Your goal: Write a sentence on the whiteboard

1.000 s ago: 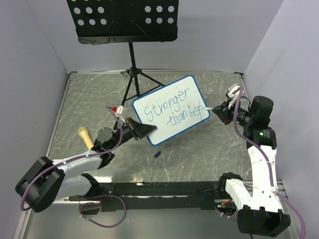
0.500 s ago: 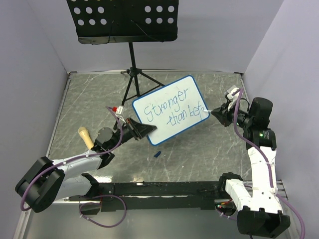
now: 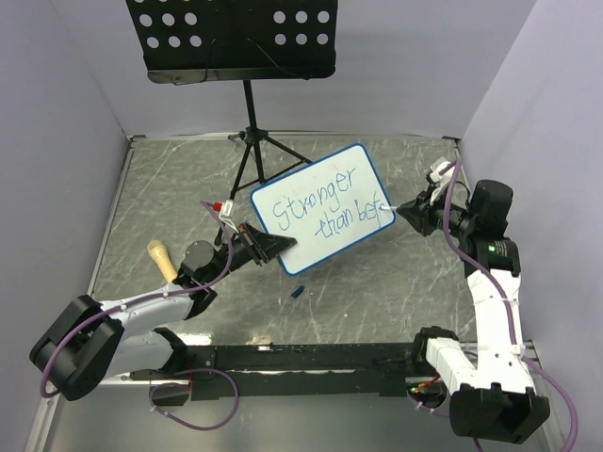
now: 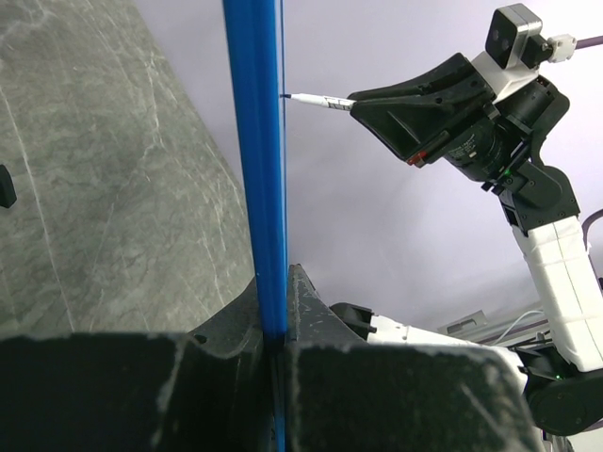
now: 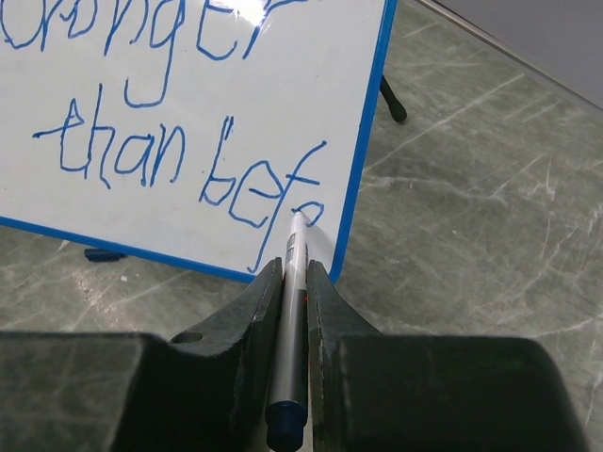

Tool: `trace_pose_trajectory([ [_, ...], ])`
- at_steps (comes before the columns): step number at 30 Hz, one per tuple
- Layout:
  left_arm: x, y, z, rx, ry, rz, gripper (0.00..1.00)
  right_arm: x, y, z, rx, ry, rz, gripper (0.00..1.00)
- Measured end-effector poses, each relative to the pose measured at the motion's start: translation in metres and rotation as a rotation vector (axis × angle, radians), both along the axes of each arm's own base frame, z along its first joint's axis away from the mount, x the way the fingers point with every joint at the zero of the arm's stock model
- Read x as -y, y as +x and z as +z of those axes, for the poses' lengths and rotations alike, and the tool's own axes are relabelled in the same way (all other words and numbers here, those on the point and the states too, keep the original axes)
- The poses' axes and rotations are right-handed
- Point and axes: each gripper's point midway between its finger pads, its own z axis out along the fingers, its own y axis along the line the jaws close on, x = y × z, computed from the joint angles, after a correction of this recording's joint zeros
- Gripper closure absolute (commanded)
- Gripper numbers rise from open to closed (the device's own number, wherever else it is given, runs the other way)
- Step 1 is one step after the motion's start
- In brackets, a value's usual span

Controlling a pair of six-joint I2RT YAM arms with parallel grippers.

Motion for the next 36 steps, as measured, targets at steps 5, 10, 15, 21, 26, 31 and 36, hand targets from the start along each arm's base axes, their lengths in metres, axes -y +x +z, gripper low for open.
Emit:
trace_pose_trajectory([
  [5,0.0,0.0,0.0,0.0,-0.001,0.0,0.99,0.0,0.002,0.003,0.004,0.011,-0.005,1.0],
  [10,-0.001,0.002,-0.001,-0.004,0.001,0.009,0.99,-0.006,-0.003,0.011,0.021,0.029,0.031,1.0],
  [15,-0.003,0.006,-0.003,-0.016,0.002,0.038,0.99,-0.012,-0.017,0.023,0.071,0.023,0.059,1.0],
  [21,-0.004,0.006,0.0,-0.012,-0.003,0.045,0.99,-0.011,-0.024,0.024,0.093,-0.005,0.065,1.0],
  [26,-0.005,0.006,0.001,-0.009,-0.005,0.044,0.99,-0.015,-0.025,0.014,0.056,-0.005,0.093,1.0],
  [31,-0.005,0.006,0.001,-0.011,-0.006,0.044,0.99,-0.029,-0.034,0.002,0.017,0.007,0.159,1.0],
  [36,-0.005,0.005,0.002,-0.016,-0.01,0.042,0.99,-0.035,-0.038,-0.001,0.007,0.01,0.183,1.0],
])
